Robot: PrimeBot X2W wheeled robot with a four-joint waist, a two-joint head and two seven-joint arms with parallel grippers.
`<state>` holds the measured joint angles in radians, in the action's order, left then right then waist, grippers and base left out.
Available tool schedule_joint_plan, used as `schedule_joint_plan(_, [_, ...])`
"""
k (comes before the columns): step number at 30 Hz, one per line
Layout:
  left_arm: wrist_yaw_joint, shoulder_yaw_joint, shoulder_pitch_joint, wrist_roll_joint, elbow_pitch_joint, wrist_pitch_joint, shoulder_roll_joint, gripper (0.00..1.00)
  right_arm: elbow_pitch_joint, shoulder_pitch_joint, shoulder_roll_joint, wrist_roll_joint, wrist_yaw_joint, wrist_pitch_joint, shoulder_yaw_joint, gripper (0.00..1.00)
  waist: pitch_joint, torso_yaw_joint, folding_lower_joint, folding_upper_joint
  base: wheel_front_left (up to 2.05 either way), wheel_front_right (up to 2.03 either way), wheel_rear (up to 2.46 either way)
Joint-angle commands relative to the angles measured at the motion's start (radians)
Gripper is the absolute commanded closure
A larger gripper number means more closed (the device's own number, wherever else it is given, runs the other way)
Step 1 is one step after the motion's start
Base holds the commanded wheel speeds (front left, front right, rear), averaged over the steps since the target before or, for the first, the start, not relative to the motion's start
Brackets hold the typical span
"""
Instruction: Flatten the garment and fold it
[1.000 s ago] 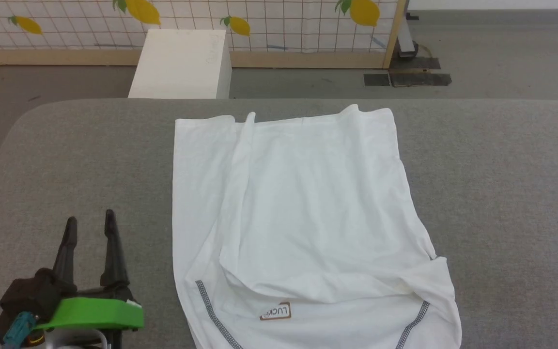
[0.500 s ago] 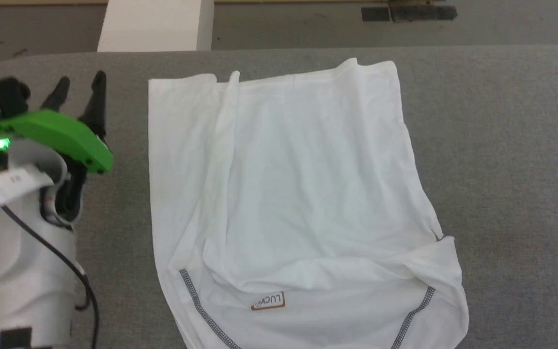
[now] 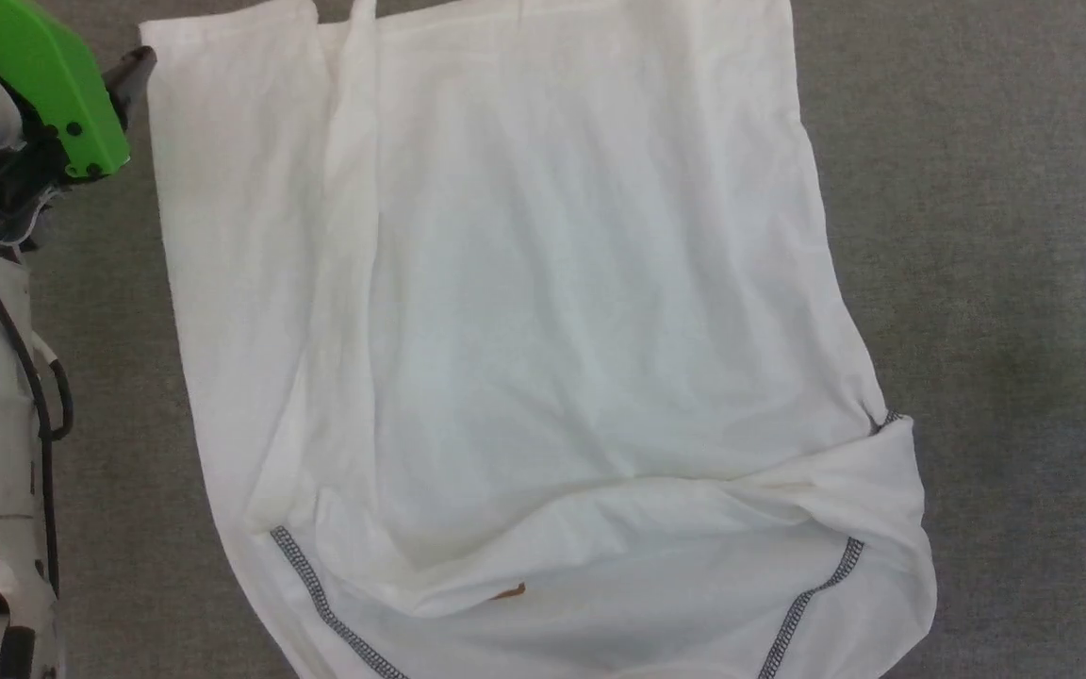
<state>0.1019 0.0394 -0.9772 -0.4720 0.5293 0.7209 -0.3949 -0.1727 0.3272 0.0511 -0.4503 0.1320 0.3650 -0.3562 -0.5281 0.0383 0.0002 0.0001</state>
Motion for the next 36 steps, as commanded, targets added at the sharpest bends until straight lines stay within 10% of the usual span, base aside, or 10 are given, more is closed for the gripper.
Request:
schedule_joint_plan(1, [-0.008,0.009,-0.017,0.006,-0.001,0.016,-0.008,0.0,0.002,0.01,-0.001,-0.007,-0.001,-0.013,0.001,0.0,-0.073,0.03,-0.0002,-0.0001,0.0,0.0,0.0])
schedule_joint_plan(10, [-0.007,0.086,0.021,0.039,0.015,0.151,-0.028,0.04,0.004,0.02,-0.001,-0.005,-0.001,-0.025,0.01,0.0,-0.1,0.024,-0.0002,-0.0001,0.0,0.0,0.0])
schedule_joint_plan(11, [-0.004,0.088,0.026,0.031,0.013,0.16,-0.026,0.95,0.003,0.021,-0.001,-0.005,-0.001,-0.024,0.011,0.0,-0.1,0.022,-0.0002,-0.0001,0.0,0.0,0.0])
schedule_joint_plan(12, [-0.002,0.084,0.032,0.018,0.009,0.161,-0.021,1.0,0.002,0.022,-0.001,-0.004,-0.001,-0.024,0.011,0.0,-0.099,0.019,-0.0002,-0.0001,0.0,0.0,0.0])
schedule_joint_plan(23, [-0.043,-0.182,0.097,-0.211,-0.029,-0.155,0.069,1.0,0.042,0.024,-0.001,0.007,-0.001,-0.031,0.019,0.0,-0.01,-0.012,-0.0002,-0.0001,0.0,0.0,0.0])
schedule_joint_plan(36, [-0.061,-0.497,0.457,-0.285,-0.066,-0.462,-0.006,1.0,0.112,-0.039,-0.001,0.019,-0.001,-0.026,-0.023,0.0,0.239,-0.111,-0.0002,-0.0001,0.0,0.0,0.0])
